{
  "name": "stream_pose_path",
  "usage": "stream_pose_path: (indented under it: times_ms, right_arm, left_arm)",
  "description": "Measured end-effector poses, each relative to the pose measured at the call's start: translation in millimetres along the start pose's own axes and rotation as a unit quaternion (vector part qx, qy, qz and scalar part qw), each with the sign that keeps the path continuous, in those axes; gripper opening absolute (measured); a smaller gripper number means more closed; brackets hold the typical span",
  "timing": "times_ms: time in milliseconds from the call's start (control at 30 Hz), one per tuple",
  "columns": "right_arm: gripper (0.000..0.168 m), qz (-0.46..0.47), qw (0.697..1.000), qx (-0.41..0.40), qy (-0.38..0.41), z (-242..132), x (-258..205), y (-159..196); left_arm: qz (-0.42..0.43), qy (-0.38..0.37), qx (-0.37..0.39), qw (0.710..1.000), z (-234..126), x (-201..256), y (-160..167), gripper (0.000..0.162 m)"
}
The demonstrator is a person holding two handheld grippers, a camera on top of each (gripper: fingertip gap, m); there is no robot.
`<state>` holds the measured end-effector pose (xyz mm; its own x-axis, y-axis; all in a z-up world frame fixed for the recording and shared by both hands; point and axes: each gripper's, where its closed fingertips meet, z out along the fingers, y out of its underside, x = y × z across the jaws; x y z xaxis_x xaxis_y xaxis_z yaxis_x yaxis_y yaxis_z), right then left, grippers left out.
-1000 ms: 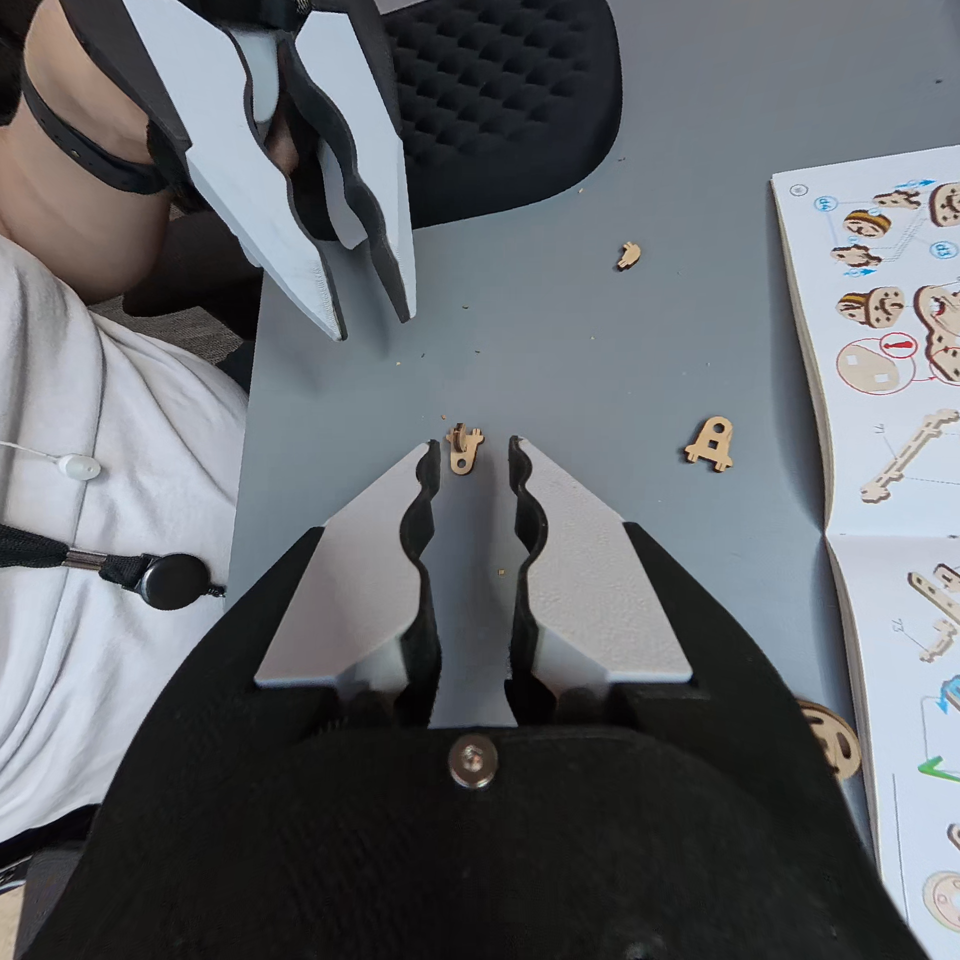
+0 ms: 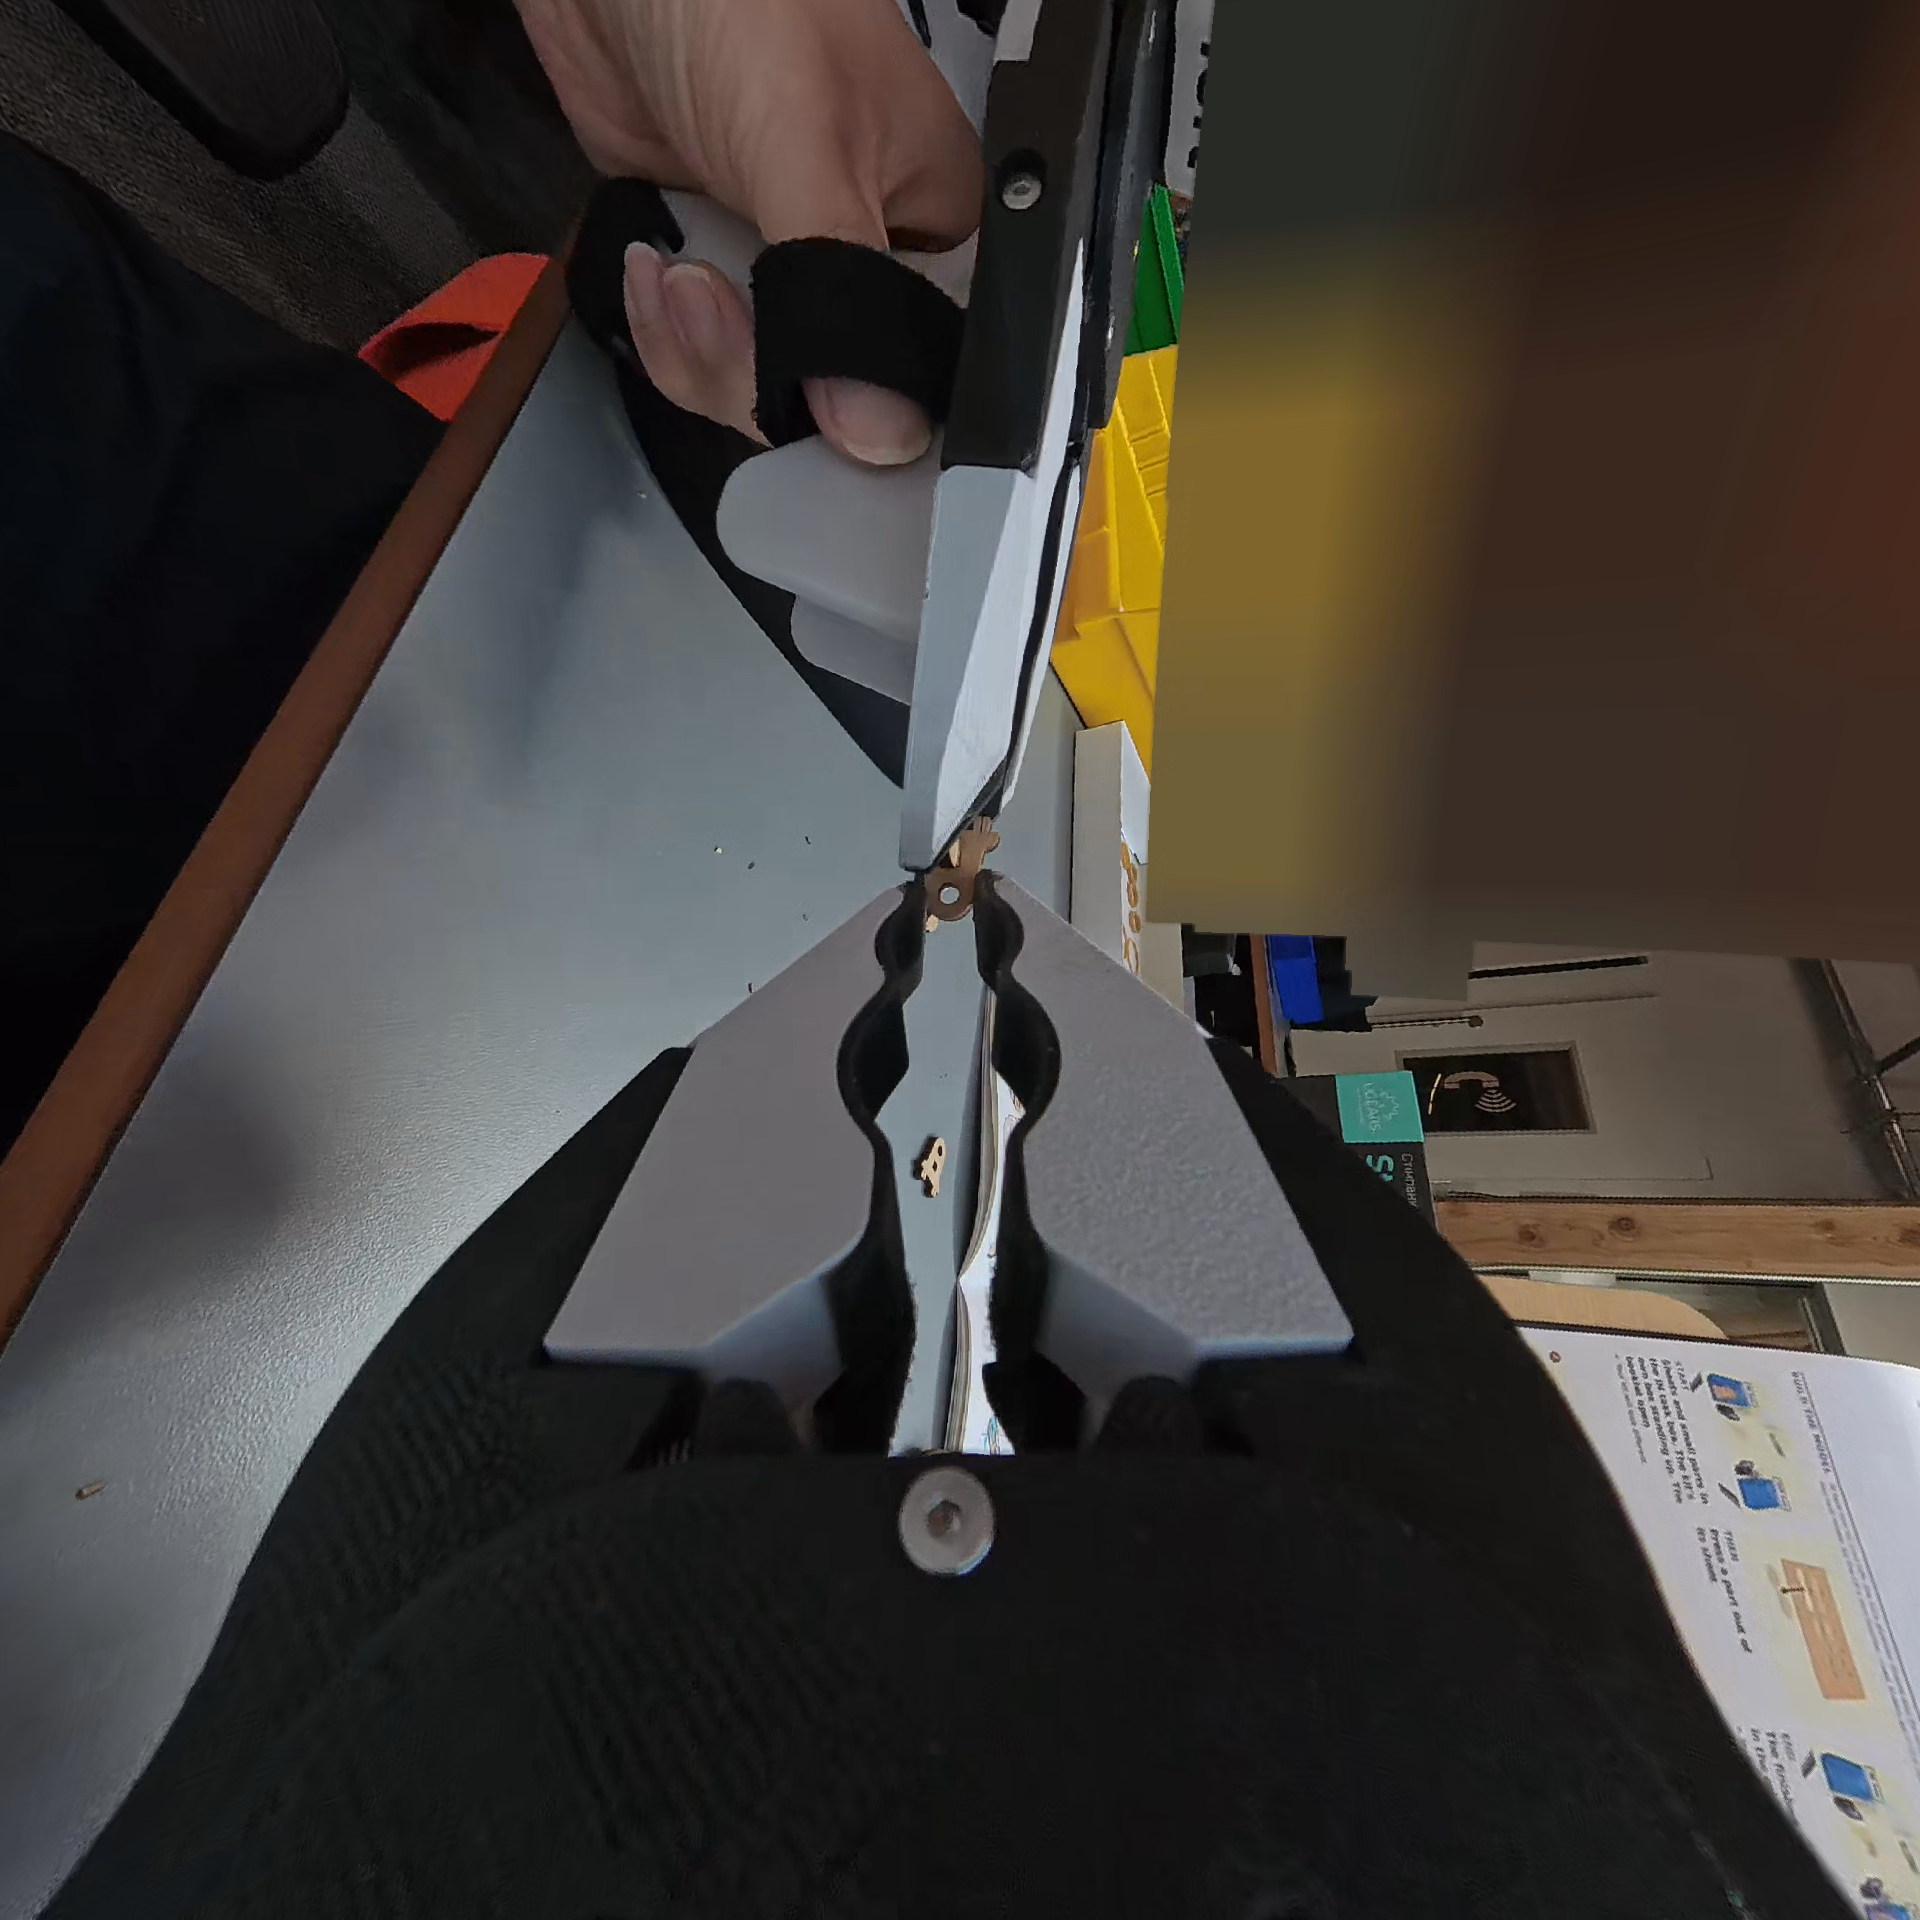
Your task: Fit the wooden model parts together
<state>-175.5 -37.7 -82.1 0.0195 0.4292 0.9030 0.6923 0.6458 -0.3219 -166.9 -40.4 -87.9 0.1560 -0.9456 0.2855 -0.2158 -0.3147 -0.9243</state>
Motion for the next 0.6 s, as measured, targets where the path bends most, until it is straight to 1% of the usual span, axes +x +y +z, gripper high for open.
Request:
stream_pose_path:
  times_ms: [33,67,167,233,300,333,400,500,600]
  right_arm:
    - [0.010,-0.007,1.000,-0.002,0.006,-0.1,0.5,-0.2]
    - [0.010,-0.011,1.000,-0.004,0.008,0.3,0.4,0.4]
    - [0.010,0.008,1.000,-0.004,0.010,1.3,1.6,1.9]
    - [0.011,0.052,0.999,0.011,0.007,0.8,4.5,0.4]
    - [0.019,0.120,0.992,0.029,-0.001,-0.7,10.2,0.1]
    - [0.022,0.157,0.987,0.039,-0.011,-1.5,12.2,0.3]
    - [0.021,0.229,0.970,0.067,-0.045,-4.0,12.5,-2.3]
    - [0.021,0.322,0.935,0.102,-0.110,-6.7,7.6,-6.8]
    - [0.011,0.384,0.900,0.131,-0.157,-10.4,3.9,-10.4]
  left_arm:
    - [0.004,0.003,0.002,1.000,0.0,1.5,-0.5,0.016]
    - [0.010,0.008,0.004,1.000,0.1,3.6,-0.8,0.009]
    - [0.035,-0.007,0.010,0.999,0.3,2.9,-2.2,0.008]
    - [0.047,-0.010,0.018,0.999,-0.5,3.9,-4.9,0.009]
    - [0.056,-0.006,0.025,0.998,-1.6,6.5,-6.6,0.008]
    - [0.059,-0.004,0.027,0.998,-2.2,7.7,-7.1,0.008]
    - [0.068,0.001,0.032,0.997,-3.4,10.4,-8.5,0.008]
    - [0.094,0.001,0.041,0.995,-4.8,14.7,-11.1,0.008]
    - [0.117,0.011,0.039,0.992,-5.1,20.8,-10.4,0.009]
